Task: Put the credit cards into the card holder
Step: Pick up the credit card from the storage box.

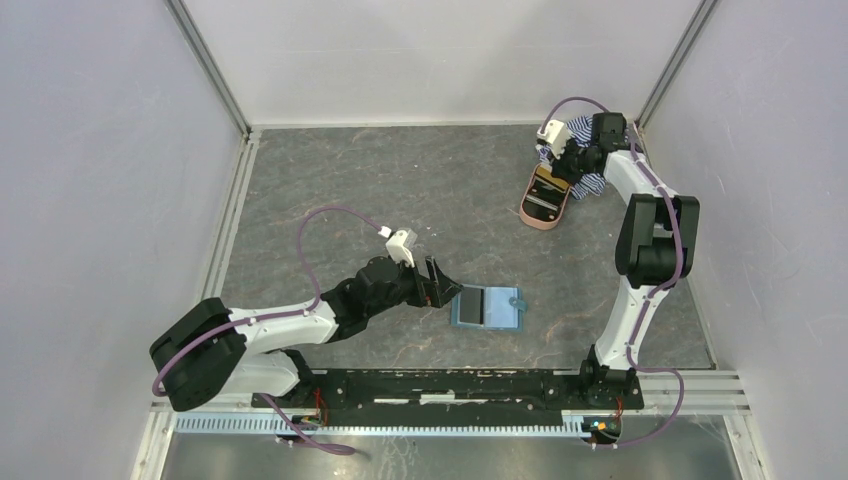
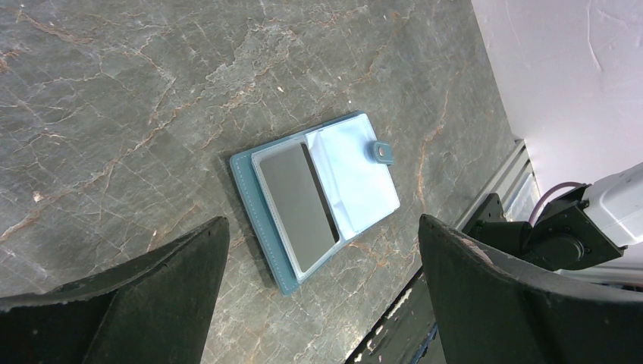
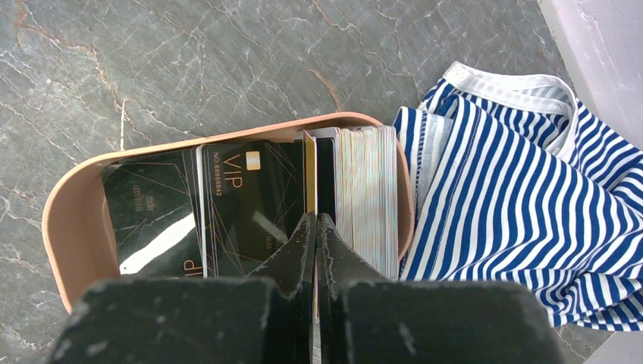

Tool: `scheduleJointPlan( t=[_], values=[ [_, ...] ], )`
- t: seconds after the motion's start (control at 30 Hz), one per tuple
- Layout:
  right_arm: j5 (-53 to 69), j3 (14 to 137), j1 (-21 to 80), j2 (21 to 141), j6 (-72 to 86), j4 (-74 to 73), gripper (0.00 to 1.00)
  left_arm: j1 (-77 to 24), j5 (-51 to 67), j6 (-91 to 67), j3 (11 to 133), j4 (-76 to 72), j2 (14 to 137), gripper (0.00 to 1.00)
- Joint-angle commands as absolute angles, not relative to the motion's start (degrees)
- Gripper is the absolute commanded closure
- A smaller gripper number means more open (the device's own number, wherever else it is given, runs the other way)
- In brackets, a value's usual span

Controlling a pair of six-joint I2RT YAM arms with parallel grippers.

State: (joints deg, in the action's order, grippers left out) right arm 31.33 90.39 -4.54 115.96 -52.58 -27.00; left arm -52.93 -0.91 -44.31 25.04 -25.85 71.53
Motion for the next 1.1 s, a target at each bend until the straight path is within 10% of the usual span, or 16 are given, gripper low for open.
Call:
scheduleJointPlan(
  t=[0.0, 1.07],
  values=[
    [31.12, 90.91, -4.92, 114.11, -53.82, -26.94, 1.0, -52.65, -0.36, -46.36, 25.18, -27.81, 70.97, 0.0],
    [36.02, 99.02, -6.33, 121.25, -49.38, -33.42, 0.82, -52.65, 2.9, -46.41, 26.6, -31.26, 73.74, 0.0]
  ],
)
